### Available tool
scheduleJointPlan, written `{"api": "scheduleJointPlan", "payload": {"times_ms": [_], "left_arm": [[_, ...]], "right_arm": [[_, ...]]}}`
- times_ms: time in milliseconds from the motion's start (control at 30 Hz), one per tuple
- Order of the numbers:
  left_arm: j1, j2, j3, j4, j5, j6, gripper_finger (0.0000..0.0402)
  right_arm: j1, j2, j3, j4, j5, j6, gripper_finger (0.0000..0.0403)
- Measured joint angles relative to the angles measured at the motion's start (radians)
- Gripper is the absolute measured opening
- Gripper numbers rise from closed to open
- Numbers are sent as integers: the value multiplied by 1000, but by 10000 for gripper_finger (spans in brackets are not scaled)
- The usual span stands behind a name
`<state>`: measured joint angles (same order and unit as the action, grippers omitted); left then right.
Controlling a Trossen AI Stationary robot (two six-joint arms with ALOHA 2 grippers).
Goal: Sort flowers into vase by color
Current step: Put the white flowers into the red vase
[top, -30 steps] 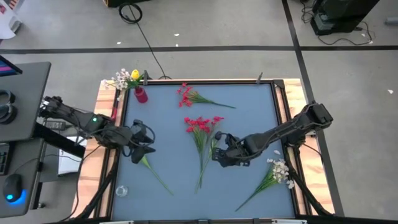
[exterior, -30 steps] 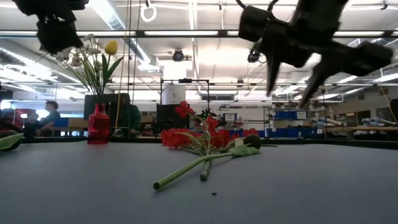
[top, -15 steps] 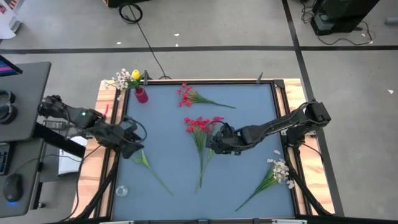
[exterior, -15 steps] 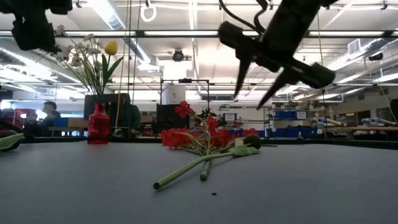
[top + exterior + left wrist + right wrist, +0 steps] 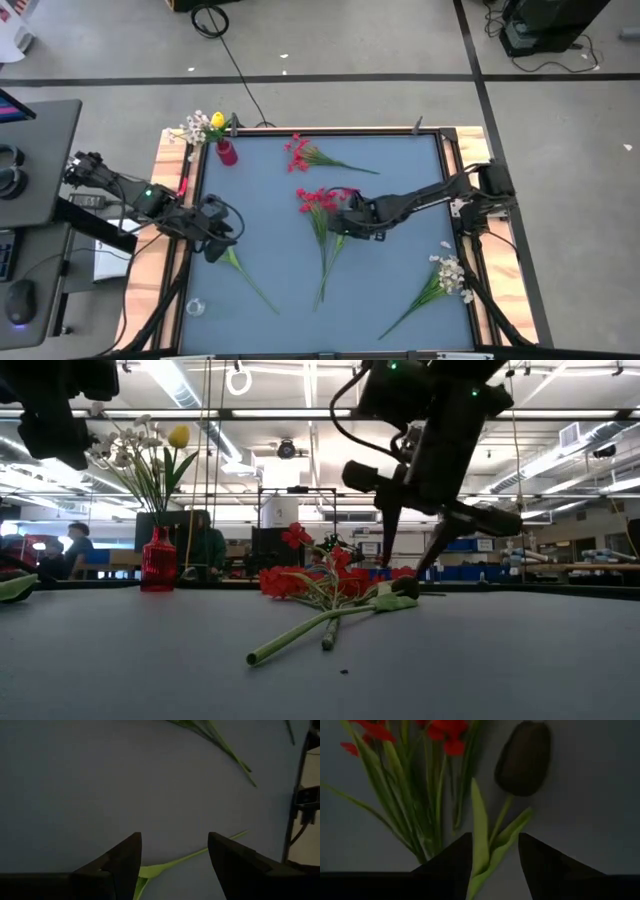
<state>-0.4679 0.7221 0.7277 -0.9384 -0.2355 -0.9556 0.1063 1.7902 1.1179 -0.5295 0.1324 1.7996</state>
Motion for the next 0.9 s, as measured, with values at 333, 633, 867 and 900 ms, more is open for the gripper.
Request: {"api": "scheduleJointPlan", "payload": {"times_ms": [333, 633, 867, 900], "left_arm": [[-1, -5, 0, -34, -15, -5, 233], [0, 28, 0, 107, -162, 31, 233], [0, 84, 0, 340, -167, 94, 233], [0, 91, 0, 345, -168, 96, 233]], "right_arm": [[24, 7, 2, 458, -8, -207, 166], [-106, -20, 9, 288, -142, -337, 154], [-22, -146, 10, 3, -231, -219, 150], [4, -157, 9, -21, -240, -183, 150]]}}
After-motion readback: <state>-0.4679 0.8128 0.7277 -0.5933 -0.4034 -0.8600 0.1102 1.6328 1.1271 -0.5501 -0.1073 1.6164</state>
